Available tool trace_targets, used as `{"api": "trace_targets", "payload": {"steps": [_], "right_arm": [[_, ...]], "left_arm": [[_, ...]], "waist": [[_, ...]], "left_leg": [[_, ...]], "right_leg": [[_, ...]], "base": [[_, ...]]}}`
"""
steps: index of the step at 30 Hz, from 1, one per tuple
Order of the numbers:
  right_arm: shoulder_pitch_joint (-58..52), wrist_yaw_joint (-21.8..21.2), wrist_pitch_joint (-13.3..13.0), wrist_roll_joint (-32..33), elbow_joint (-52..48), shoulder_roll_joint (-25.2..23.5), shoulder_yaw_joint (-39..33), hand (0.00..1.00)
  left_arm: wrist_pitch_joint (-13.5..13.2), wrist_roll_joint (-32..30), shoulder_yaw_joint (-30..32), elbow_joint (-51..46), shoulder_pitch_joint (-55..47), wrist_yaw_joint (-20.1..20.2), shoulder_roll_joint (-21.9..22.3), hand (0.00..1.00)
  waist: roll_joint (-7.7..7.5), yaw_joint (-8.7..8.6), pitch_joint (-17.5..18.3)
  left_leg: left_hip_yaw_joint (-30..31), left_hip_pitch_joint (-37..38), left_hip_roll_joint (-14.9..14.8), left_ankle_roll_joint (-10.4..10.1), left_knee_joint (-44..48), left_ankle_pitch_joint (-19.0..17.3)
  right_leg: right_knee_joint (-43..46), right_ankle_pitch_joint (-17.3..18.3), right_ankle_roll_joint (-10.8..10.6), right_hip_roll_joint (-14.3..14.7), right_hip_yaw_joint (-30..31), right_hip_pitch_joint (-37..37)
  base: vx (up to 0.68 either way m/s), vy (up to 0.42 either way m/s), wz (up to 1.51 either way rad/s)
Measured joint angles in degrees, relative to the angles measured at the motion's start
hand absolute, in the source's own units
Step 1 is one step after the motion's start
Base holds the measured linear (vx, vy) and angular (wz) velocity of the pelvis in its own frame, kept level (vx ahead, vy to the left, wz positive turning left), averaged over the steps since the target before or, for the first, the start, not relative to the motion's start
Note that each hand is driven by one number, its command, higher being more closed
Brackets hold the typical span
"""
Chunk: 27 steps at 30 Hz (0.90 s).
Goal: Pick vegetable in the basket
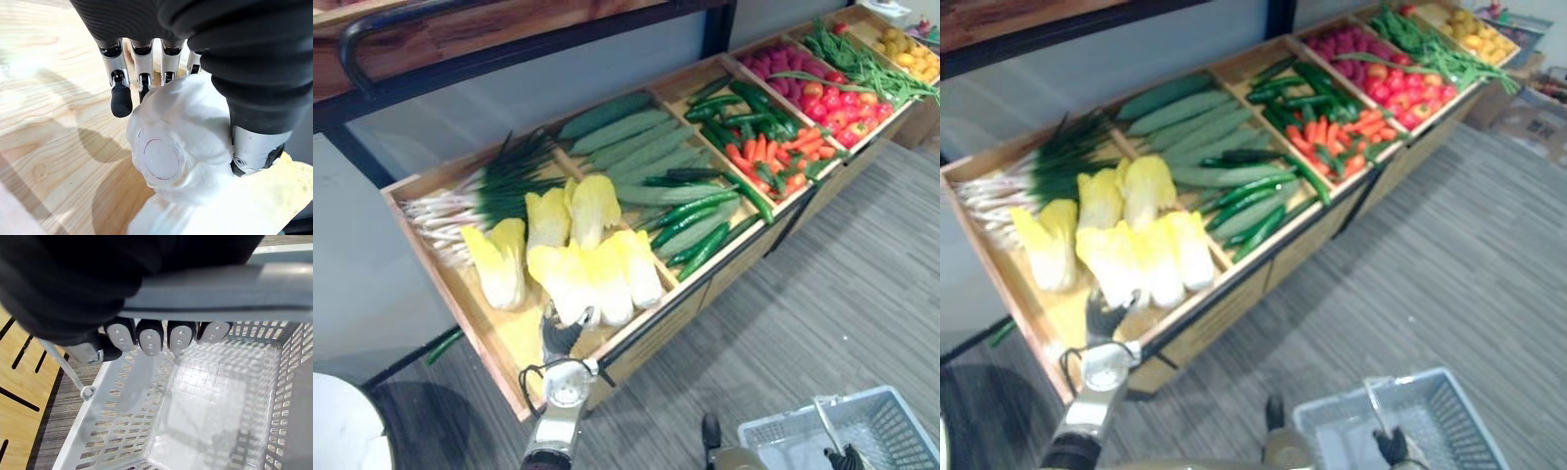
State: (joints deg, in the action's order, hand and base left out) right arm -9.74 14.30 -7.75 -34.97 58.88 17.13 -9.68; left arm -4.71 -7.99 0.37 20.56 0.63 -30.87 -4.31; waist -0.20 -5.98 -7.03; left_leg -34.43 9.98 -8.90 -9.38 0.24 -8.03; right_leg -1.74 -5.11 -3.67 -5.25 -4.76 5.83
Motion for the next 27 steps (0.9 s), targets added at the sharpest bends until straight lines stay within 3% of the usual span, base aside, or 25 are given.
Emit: {"api": "trace_targets", "payload": {"steps": [11,20,27], "right_arm": [[-0.7,-0.8,0.0,-0.1,0.5,0.0,-1.1,1.00],[-1.3,-0.9,-0.1,-1.1,0.6,0.0,-1.4,1.00],[-1.3,-1.1,-0.4,-1.1,0.6,0.0,-1.7,1.00]], "left_arm": [[0.0,-2.4,3.7,-7.1,-0.3,-1.1,2.0,1.00],[0.4,-4.6,13.0,-12.1,-0.5,-5.3,1.9,1.00],[0.4,-4.7,13.4,-16.1,-0.5,-5.4,1.9,1.00]], "waist": [[0.03,0.06,2.4],[-0.84,0.20,4.1],[-1.06,0.15,4.4]], "left_leg": [[4.0,-2.1,-0.6,1.1,-0.2,0.7],[5.3,-2.7,-0.3,1.5,-0.6,1.0],[5.2,-1.7,-0.2,1.5,-1.0,1.0]], "right_leg": [[-0.1,0.0,0.0,-0.2,-3.6,0.1],[-0.5,-0.1,0.0,-0.7,-4.6,-0.1],[-1.2,-0.2,0.0,-0.6,-4.7,-1.2]], "base": [[-0.08,-0.057,0.15],[0.00,-0.022,0.08],[0.00,-0.005,0.00]]}}
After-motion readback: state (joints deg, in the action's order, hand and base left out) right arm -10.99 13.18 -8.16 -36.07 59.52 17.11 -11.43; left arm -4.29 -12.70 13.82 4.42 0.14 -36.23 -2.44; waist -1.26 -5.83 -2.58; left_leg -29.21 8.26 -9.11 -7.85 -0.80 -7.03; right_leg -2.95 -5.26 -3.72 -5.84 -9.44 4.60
